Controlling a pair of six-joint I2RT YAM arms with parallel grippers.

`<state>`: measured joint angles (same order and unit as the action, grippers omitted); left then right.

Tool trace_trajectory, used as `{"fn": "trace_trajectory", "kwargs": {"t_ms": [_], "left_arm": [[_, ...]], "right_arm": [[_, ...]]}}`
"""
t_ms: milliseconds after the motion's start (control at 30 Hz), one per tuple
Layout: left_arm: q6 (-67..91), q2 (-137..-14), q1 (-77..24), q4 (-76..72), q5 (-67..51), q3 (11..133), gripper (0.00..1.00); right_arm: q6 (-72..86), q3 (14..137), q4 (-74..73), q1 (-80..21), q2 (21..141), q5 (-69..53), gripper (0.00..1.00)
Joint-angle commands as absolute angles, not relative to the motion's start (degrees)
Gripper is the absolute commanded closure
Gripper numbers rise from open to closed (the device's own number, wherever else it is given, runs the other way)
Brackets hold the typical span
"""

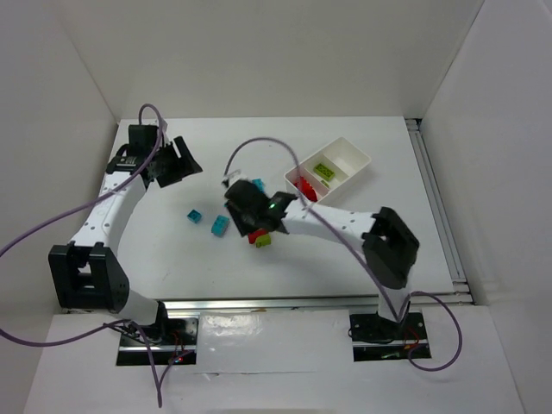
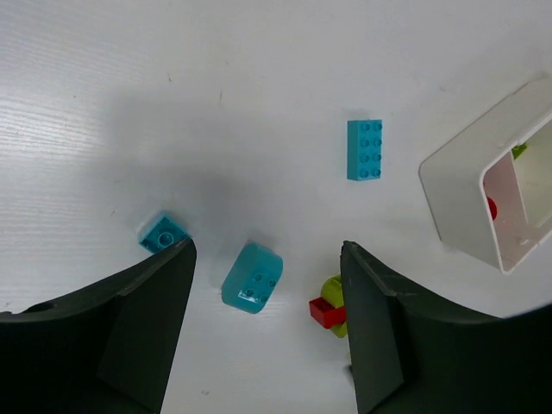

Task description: Sort the legos into containers by color

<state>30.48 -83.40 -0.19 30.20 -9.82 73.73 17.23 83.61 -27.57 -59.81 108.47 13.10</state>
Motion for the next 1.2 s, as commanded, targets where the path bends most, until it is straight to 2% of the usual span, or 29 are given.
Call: {"fn": "trace_trajectory", "kwargs": {"t_ms": [0,133,300,567,700,800,867,933,1033,1167], "left_arm": [[31.6,-86.2,-0.4,32.2,-8.2,75.8,0.22],[30.4,-89.2,-3.6,33.0,-7.0,77.5,0.21],[29.3,-94.6,-5.2,36.0,-5.1,80.6,0.20],[31.2,-97.8,-5.7,37.1,-2.5,81.1,0.19],[31.7,-98.9,-5.2,37.7,-0.2,79.8,0.18],[32.3,-98.9,-5.2,38.2,1.8,78.8,0.16],[32.3,-98.9,-4.7,38.2,1.8,78.2,0.15],[32.8,-98.9,-4.7,38.2,1.8,78.2,0.15],[32.8,-98.9,-4.1,38.2,1.8,78.2,0.15],[33.3,-97.8,-3.6,38.2,2.5,78.2,0.15]], "right_arm": [[17.1,82.4,-23.4,-48.9,97.0,18.2,0.63],[16.6,83.0,-24.1,-38.6,95.4,18.2,0.63],[17.2,85.6,-24.9,-27.5,99.0,16.5,0.62],[17.8,87.6,-23.6,-21.2,104.5,16.6,0.61],[17.8,87.1,-21.9,-20.0,106.5,17.1,0.56],[17.8,87.1,-21.3,-19.5,107.7,17.9,0.44],[17.8,87.1,-20.5,-19.5,107.8,17.9,0.29],[17.8,87.1,-20.5,-20.4,107.1,18.5,0.22],[16.7,87.1,-19.7,-22.6,106.0,19.3,0.20],[13.0,88.2,-17.6,-32.6,105.5,19.9,0.28]]}}
